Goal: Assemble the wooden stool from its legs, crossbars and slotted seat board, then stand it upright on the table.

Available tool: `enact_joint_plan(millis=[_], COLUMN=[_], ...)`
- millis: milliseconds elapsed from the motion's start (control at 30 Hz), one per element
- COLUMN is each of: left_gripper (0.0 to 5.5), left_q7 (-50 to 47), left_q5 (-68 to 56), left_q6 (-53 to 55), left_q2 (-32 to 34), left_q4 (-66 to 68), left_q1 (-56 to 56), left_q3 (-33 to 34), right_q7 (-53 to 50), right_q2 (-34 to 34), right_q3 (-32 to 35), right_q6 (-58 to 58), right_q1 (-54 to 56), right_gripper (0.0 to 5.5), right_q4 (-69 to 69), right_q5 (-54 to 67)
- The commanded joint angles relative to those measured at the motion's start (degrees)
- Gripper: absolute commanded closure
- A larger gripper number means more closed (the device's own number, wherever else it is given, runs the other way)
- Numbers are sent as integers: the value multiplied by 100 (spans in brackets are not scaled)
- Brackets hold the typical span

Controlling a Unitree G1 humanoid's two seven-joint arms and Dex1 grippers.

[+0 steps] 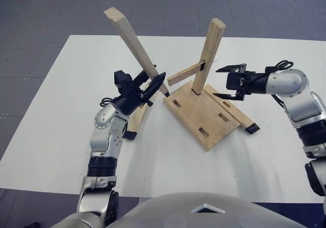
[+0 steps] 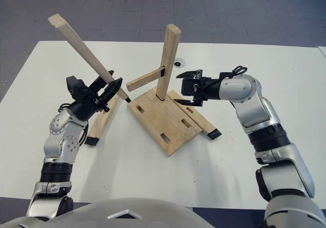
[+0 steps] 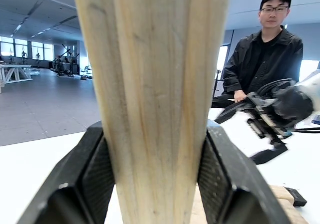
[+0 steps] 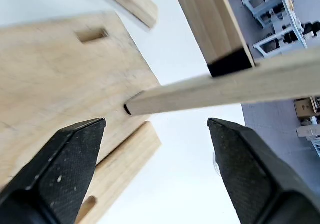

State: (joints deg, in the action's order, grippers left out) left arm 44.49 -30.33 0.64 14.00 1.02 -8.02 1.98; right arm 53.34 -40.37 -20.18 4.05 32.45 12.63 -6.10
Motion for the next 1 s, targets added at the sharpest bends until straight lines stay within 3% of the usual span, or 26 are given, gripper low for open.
enact_joint_plan(millis=[33,300,1000], left_gripper=[344,344,344], left_q7=[121,112,488], left_q5=[32,82,406], left_q6=[4,-64,-722], left_q2=[2,-113,-369], left_q4=[41,81,627], left_q1=[-87,-34,42], left_q3=[-18,-14,-241], right_q7=[-573,-1053,-1300], right_q2=[460,1117,1872], right_q3=[-84,-97,-401], right_q6=[259,689,1522], right_q1=[385,645,983], right_gripper=[174,174,174], right_q4=[1233,2657,4073], right_q5=[-478,-778,-1291])
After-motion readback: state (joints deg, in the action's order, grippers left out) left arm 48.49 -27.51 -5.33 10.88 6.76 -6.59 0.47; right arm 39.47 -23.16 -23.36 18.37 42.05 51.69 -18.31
